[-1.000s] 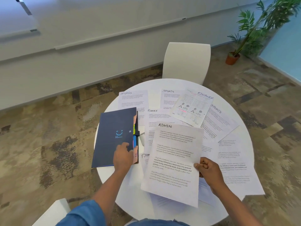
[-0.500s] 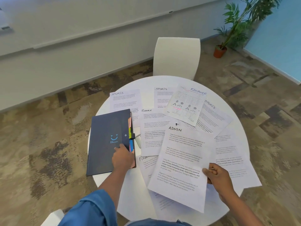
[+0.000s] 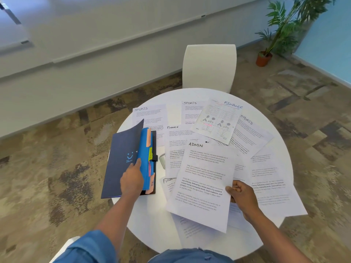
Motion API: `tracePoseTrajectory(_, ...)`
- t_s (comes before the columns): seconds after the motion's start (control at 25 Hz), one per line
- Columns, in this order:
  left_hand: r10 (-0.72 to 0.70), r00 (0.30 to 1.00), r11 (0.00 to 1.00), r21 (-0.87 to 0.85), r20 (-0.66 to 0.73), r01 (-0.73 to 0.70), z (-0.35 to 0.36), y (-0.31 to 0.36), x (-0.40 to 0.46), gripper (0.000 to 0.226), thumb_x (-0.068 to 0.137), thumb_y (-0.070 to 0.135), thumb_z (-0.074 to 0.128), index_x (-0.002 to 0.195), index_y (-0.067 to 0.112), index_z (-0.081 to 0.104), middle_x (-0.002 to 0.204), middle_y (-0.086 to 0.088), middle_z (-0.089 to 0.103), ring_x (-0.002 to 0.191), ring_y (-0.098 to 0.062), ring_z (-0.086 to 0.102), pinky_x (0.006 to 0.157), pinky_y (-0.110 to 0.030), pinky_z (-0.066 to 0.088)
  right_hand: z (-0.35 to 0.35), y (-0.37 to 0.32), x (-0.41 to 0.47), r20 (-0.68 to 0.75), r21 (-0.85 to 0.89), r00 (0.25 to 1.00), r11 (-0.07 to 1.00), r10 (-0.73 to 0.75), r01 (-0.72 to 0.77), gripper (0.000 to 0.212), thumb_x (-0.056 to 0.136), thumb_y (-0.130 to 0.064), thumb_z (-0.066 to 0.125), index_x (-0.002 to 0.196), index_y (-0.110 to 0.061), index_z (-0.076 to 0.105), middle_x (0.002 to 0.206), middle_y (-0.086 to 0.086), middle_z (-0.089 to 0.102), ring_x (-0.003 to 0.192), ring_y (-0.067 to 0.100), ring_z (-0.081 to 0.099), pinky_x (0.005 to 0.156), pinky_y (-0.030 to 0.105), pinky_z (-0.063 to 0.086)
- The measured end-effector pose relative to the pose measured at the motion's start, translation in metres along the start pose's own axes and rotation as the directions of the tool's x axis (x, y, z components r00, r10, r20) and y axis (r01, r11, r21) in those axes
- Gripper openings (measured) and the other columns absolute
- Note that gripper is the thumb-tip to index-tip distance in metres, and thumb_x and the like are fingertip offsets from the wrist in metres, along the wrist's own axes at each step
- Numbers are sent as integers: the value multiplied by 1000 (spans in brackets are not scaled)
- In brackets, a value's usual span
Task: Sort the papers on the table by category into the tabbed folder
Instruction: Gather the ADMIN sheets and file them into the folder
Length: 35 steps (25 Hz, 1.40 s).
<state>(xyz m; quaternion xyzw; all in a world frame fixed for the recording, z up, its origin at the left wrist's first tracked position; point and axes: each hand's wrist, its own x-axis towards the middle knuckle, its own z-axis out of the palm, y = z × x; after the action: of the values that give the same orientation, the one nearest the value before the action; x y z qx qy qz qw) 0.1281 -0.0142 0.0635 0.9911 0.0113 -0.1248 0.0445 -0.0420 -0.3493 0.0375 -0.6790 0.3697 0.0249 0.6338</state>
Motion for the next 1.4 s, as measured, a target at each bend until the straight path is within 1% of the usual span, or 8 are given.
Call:
tracePoseTrajectory(0.16,-106,992,994,-34,-67,104,-9,-8,-11,35,96,9,47,128,17,57,118,-4,64,101,-23,64,77,-33,51,6,-1,4,17,2,1000,1000,-10,10,9,90,-5,67,94,-12,71,85,5,78,76,24,73,63,33,56)
tracePoseTrajectory(0.36,-115,980,992,-77,-161,104,-9,-12,-19,21,92,32,55,107,17,57,106,-1,63,81,-18,62,61,-30,43,5,-1,2,39,40,999,999,-20,19,12,90,-4,66,99,-12,71,87,5,78,78,23,73,63,32,55)
tracePoseTrajectory(0.52,-88,983,996,-8,-158,88,-4,-15,-25,54,85,50,66,126,18,53,119,3,60,91,-19,65,65,-34,54,4,0,-1,33,40,999,999,-19,18,11,91,-4,66,97,-11,71,86,6,78,75,22,72,61,31,55)
tracePoseTrajectory(0.72,-66,984,996,-71,-163,55,-2,-19,-26,47,95,12,54,142,16,46,136,-2,55,105,-25,64,80,-40,55,7,3,-4,30,37,999,999,-16,14,10,91,-4,66,97,-9,70,86,7,78,70,17,70,57,26,53)
tracePoseTrajectory(1.04,2,995,995,-102,-100,-13,-11,-22,-23,64,96,9,51,153,25,27,135,-3,52,112,-22,59,84,-38,55,15,-1,-7,42,47,999,999,-23,21,9,91,-3,66,97,-9,69,88,8,77,73,20,71,59,28,54)
tracePoseTrajectory(1.2,30,998,998,-55,-60,-33,-11,-22,-24,56,95,7,52,147,25,41,144,-3,42,115,-22,55,86,-36,55,17,-3,-7,45,51,999,998,-29,27,9,91,-2,65,97,-7,69,87,9,77,71,19,71,59,28,55)
tracePoseTrajectory(1.28,24,998,1000,-3,-55,-24,-11,-19,-25,39,95,13,58,134,17,54,139,-4,45,110,-20,56,83,-33,56,18,-2,-8,38,45,999,999,-31,30,9,91,-2,65,97,-7,69,87,8,77,71,20,71,58,28,54)
tracePoseTrajectory(1.4,34,997,998,56,-64,-31,-10,-16,-22,30,94,16,59,124,13,56,128,-3,50,96,-17,55,74,-29,54,18,-1,-7,28,44,999,999,-26,25,9,91,-2,65,97,-8,69,86,8,77,73,21,71,59,28,54)
